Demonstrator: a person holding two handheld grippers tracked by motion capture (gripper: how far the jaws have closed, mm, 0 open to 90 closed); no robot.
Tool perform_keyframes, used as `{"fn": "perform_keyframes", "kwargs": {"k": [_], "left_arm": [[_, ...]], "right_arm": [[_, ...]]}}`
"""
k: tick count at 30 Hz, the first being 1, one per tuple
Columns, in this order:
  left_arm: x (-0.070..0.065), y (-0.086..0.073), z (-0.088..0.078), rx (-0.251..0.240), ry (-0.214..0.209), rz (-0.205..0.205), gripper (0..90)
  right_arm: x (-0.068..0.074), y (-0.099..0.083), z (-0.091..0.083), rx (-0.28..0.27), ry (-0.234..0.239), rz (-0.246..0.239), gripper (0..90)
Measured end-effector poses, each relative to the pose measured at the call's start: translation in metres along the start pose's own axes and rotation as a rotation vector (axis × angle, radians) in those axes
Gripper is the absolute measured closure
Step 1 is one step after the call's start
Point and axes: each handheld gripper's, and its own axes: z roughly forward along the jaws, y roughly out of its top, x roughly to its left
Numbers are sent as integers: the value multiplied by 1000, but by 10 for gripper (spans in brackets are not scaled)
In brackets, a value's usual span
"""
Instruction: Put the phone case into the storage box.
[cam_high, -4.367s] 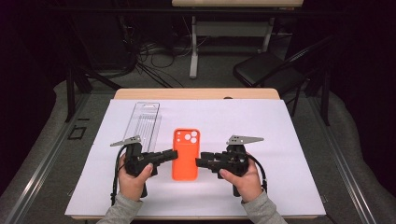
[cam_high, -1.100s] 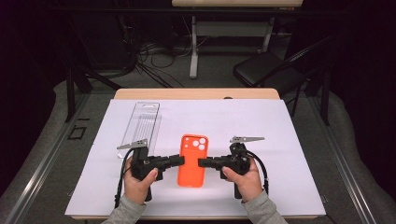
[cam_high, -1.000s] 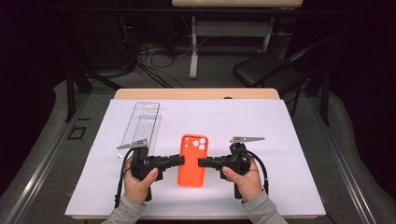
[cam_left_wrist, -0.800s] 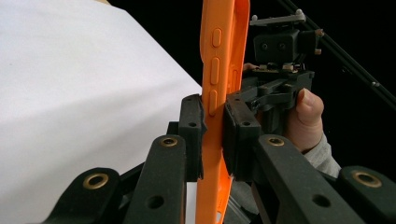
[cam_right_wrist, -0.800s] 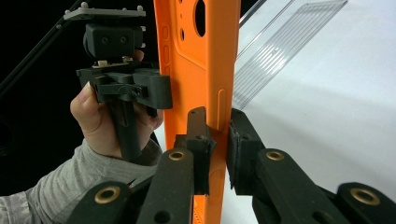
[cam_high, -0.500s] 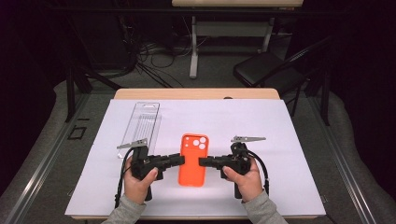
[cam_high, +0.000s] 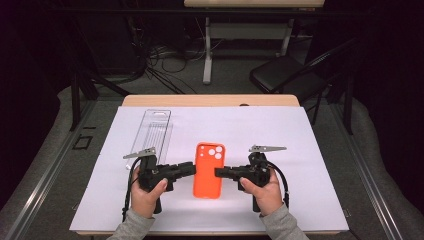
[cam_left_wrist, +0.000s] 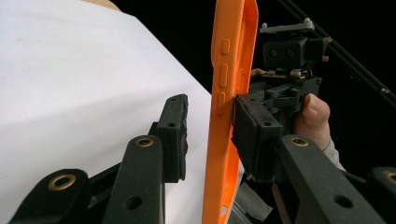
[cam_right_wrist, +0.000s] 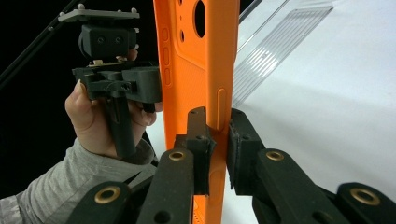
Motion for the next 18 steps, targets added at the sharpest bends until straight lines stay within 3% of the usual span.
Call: {"fn": "perform_keyframes", "kwargs": {"k": [9,14,18], "left_arm": [[1,2,-5,-34,33,9,615],[2,2,-5,-66,86,33,561],[2,3,-5,-71,102,38,545]], "right_arm": [[-1,1,-4,-9,-30,-11,812],[-3,1,-5,-11,-41,-16,812],[-3,1,-5,-12,-50,-19,812]]}}
